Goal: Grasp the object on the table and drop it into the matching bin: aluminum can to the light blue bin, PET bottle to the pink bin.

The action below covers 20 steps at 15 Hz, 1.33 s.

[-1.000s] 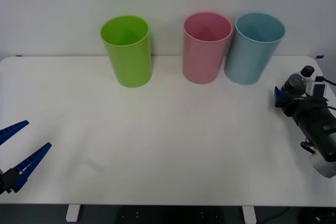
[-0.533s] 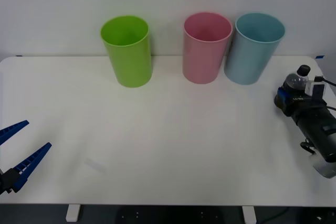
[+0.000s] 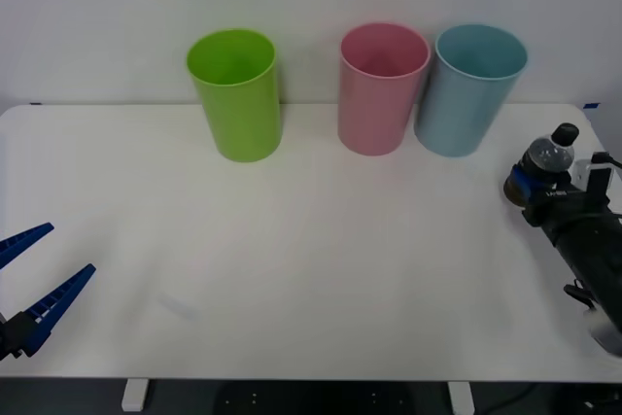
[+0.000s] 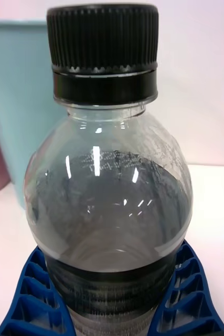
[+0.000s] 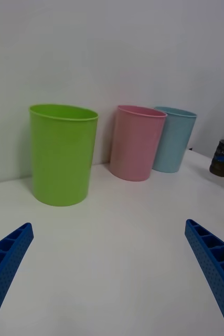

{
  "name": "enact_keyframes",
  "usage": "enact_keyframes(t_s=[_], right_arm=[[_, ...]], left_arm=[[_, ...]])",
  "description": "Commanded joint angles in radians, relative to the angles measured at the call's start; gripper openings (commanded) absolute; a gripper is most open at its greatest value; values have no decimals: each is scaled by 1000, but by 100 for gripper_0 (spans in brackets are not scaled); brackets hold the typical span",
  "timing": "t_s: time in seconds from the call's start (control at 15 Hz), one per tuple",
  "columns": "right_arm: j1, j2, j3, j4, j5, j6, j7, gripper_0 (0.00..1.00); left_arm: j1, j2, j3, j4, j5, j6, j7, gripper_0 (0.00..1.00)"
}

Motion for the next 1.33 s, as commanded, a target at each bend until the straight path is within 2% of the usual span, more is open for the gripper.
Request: enact_keyframes(t_s=[0.07, 0.47, 0.67, 1.0, 1.33], right_arm=[[99, 0, 31, -147, -9, 0, -60, 0], [260, -9, 74, -426, 77, -37, -283, 0], [276, -25, 77, -495, 117, -87, -385, 0], [274, -89, 106, -612, 128, -109, -533, 0], [236, -167, 118, -696, 128, -113, -559, 0]], left_arm=[[0, 0, 0, 0, 0, 0, 0, 100], [0, 0, 0, 0, 0, 0, 0, 100], [0, 0, 0, 0, 0, 0, 0, 100], [0, 0, 0, 0, 0, 0, 0, 100], [0, 0, 0, 0, 0, 0, 0, 100]])
